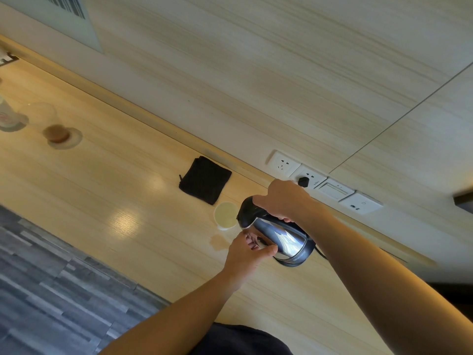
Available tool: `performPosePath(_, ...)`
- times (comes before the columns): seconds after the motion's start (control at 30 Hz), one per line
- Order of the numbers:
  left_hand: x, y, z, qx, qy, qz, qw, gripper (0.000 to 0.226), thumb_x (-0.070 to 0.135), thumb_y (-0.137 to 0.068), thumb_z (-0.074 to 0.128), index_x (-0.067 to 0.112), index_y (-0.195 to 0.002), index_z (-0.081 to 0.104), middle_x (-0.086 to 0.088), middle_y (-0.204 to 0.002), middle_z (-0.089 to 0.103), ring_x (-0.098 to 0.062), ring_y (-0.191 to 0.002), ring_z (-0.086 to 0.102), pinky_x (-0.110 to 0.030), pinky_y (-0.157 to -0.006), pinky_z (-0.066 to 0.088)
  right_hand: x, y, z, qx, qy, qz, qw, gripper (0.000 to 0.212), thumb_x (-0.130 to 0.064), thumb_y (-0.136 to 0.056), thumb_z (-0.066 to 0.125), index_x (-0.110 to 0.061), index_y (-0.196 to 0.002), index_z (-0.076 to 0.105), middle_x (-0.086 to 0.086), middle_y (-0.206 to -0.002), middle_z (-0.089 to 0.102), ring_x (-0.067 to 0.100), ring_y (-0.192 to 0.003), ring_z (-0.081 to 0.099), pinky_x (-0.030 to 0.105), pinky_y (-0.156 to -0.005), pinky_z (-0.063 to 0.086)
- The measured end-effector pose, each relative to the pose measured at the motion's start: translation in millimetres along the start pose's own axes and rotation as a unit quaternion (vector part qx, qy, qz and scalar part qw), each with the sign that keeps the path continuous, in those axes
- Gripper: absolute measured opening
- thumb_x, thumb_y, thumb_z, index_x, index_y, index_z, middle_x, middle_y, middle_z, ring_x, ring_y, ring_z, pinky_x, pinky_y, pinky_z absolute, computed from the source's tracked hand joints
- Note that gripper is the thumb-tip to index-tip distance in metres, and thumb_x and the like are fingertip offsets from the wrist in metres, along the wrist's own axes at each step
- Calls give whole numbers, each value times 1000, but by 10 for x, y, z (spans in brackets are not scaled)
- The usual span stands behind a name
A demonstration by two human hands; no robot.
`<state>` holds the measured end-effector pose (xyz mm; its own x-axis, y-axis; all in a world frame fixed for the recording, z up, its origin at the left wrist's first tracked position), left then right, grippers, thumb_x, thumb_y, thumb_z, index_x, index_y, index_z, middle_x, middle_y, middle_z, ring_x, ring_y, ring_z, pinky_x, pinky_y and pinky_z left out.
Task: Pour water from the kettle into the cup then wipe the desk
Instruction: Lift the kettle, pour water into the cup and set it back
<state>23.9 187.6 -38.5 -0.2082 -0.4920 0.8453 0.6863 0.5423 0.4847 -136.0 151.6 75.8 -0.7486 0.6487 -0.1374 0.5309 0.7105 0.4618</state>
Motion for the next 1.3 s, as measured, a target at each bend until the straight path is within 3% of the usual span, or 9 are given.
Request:
performPosePath(0.13, 26, -40, -33, 29, -58, 24, 998, 54, 18, -75, 93, 12, -119, 62, -1, -113, 75, -18, -110, 72, -29, -97, 60, 219, 34, 79, 13, -72, 5, 997, 53, -57, -92, 56, -14, -60, 55, -6, -45, 46, 15, -39, 42, 25, -47, 37)
performPosePath(0.27, 186, -65, 23, 66, -217, 125, 966, 66, 30, -74, 93, 25, -128, 55, 10, -117, 72, -6, -113, 66, -23, -100, 53, 673, 243, 202, 49, -183, 18, 982, 59, -56, -96, 56, -8, -62, 62, 4, -50, 52, 18, -46, 46, 30, -52, 40)
performPosePath(0.33, 249, -85, 119, 61, -286, 175, 940, 70, 32, -78, 92, 27, -133, 50, 6, -123, 70, -9, -117, 64, -22, -101, 50, 902, 401, 289, 77, -262, 22, 962, 62, -58, -95, 56, -3, -70, 70, 15, -57, 62, 19, -50, 52, 33, -56, 45)
performPosePath(0.5, 235, -151, 425, 54, -412, 208, 885, 100, 40, -80, 90, 7, -156, 34, -7, -139, 64, -21, -129, 62, -33, -109, 53, 1415, 727, 497, 139, -435, 49, 888, 60, -59, -82, 57, -2, -71, 72, -2, -47, 55, 13, -43, 50, 31, -51, 45)
performPosePath(0.63, 144, -176, 647, 46, -438, 227, 869, 105, 41, -78, 91, 9, -157, 30, -5, -139, 61, -20, -128, 60, -31, -104, 55, 1739, 838, 668, 177, -488, 51, 853, 55, -43, -89, 59, 8, -70, 67, 12, -54, 54, 21, -48, 48, 32, -51, 40)
performPosePath(0.83, -18, -198, 877, 44, -442, 235, 865, 91, 36, -75, 93, 15, -145, 40, 1, -132, 58, -15, -121, 60, -21, -95, 54, 2014, 881, 852, 188, -516, 37, 835, 55, -40, -89, 59, 10, -65, 64, 9, -49, 53, 19, -45, 47, 28, -48, 38)
performPosePath(1.0, -109, -214, 925, 65, -452, 224, 861, 98, 38, -73, 95, 13, -149, 38, -6, -141, 53, -18, -128, 58, -30, -100, 59, 2083, 828, 818, 187, -507, 6, 841, 55, -54, -84, 55, -8, -56, 64, -1, -44, 54, 12, -42, 47, 21, -47, 39)
performPosePath(1.17, -172, -182, 1020, 77, -450, 222, 861, 97, 40, -68, 97, 25, -140, 34, -6, -135, 56, -17, -124, 58, -17, -94, 50, 2188, 800, 833, 167, -509, -9, 845, 44, -52, -85, 54, -30, -48, 62, -6, -41, 52, 8, -41, 45, 19, -48, 39)
performPosePath(1.3, -223, -166, 1094, 83, -456, 237, 854, 94, 38, -67, 97, 26, -137, 35, -5, -132, 54, -16, -120, 56, -16, -92, 46, 2308, 812, 954, 179, -523, -19, 833, 50, -51, -85, 52, -13, -54, 61, -1, -44, 53, 14, -43, 46, 24, -49, 39)
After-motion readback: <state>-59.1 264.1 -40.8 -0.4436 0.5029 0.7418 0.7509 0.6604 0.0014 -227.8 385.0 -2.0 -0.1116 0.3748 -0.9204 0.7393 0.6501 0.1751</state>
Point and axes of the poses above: each hand's wrist, its own y-axis away from the middle knuckle, its own z-axis out of the palm, x = y × z, the point moved 5 cm from there along -y, towards the middle knuckle
